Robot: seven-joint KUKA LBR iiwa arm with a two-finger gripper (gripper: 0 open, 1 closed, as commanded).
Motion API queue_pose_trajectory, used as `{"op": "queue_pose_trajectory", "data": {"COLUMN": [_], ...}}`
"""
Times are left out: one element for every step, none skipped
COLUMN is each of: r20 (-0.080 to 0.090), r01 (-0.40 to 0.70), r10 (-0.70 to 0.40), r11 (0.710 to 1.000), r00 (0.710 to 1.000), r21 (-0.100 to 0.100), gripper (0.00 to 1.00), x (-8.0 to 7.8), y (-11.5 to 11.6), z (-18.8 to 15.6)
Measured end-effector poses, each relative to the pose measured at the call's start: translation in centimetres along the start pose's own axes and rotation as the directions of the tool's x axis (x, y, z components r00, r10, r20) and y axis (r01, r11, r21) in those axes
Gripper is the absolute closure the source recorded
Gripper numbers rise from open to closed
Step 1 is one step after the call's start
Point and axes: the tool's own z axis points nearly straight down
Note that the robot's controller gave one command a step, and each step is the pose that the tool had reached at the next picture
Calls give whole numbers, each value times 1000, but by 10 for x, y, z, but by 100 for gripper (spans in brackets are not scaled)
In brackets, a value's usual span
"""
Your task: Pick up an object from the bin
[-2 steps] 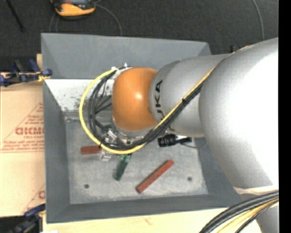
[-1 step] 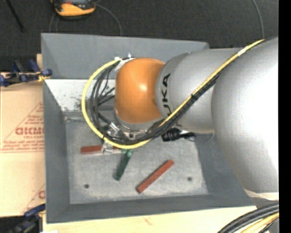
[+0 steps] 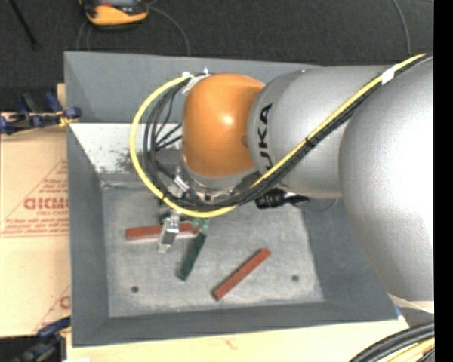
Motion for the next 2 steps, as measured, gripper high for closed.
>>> {"op": "queue_pose_trajectory", "data": {"r20": [0,5], "r01": [-1,-134], "r10": [1,134], "r11": [1000,991], "r00": [1000,991], "r21": [0,-8], "gripper": [0,100], "x": [0,-18], "y": [0,10], "z": [0,95]}}
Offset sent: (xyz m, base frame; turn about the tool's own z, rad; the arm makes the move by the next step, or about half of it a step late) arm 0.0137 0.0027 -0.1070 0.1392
